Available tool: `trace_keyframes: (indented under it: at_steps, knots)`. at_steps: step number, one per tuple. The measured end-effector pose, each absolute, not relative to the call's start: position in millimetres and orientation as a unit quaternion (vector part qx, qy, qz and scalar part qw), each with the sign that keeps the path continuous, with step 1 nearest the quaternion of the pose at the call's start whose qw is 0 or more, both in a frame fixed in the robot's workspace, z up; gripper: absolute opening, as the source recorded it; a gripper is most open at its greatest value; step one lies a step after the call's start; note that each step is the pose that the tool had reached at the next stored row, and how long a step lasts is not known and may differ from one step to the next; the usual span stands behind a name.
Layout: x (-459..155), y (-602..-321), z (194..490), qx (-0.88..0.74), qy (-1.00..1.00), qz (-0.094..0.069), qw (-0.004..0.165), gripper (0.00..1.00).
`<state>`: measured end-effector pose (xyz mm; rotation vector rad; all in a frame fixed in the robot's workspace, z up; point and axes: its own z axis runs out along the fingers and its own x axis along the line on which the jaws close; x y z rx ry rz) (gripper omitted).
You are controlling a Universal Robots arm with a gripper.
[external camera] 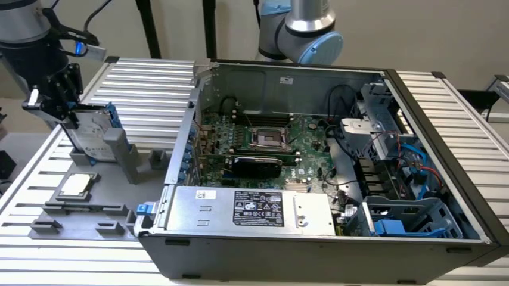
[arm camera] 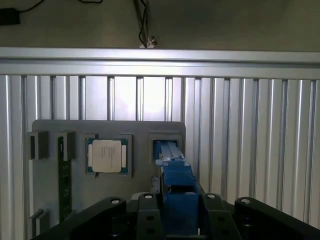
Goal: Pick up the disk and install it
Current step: 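Pick up the disk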
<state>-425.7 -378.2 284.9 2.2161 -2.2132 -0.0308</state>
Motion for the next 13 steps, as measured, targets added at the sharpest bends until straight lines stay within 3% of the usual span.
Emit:
trace_keyframes:
  at_steps: [13]
  knots:
    - [-425.7,-385.6,285.0,0.708,-0.707,-0.011,0.004,0.33]
